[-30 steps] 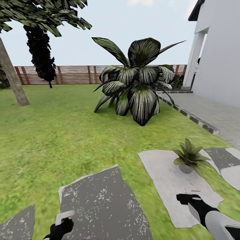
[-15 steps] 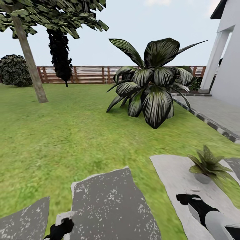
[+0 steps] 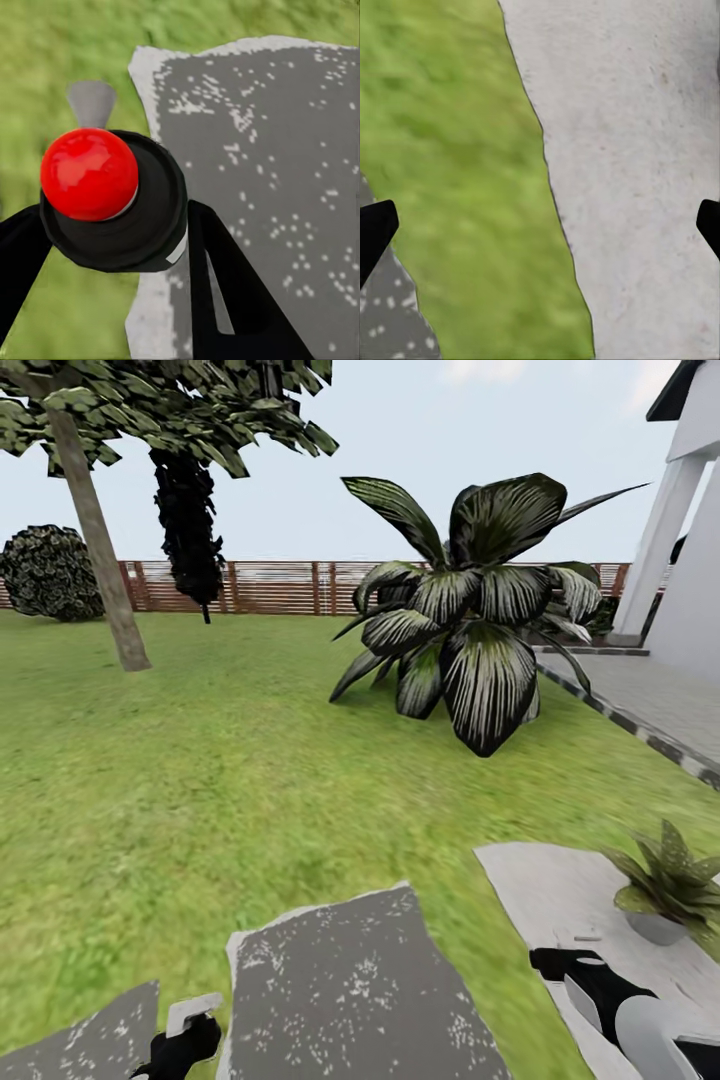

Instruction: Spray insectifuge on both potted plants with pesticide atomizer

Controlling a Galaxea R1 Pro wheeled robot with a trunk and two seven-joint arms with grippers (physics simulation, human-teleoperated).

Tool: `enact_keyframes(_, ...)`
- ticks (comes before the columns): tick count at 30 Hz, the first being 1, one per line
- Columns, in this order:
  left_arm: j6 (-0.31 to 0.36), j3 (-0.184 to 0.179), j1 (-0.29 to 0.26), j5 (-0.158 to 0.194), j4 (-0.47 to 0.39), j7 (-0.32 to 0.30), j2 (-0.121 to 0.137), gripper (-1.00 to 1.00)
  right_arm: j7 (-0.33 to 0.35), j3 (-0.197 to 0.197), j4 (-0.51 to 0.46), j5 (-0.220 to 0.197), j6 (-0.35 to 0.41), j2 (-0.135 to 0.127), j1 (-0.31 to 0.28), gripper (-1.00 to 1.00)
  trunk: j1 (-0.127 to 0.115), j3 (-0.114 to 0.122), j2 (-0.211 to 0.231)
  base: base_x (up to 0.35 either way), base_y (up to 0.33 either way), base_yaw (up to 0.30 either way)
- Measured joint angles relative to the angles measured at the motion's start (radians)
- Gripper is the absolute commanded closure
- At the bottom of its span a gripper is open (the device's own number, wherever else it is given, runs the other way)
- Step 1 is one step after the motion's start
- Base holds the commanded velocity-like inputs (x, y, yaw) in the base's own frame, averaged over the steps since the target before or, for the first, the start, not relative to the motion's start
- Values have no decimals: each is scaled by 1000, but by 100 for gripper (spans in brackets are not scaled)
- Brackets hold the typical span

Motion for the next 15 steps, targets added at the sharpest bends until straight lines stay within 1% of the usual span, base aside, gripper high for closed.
enact_keyframes(5,0,0,1,0,0,0,0,100,-2,0,-3,0,0,0,0,-100,0,0,0,264,191,0)
enact_keyframes(8,0,0,0,0,0,0,0,100,-3,0,-3,0,0,-1,0,-100,0,0,0,228,119,25)
enact_keyframes(11,0,0,6,0,0,0,0,100,-3,0,-3,0,0,-1,0,-100,0,0,0,150,33,178)
enact_keyframes(15,0,0,12,1,0,-1,0,100,-5,0,-3,0,0,-1,0,-100,1,0,0,41,7,240)
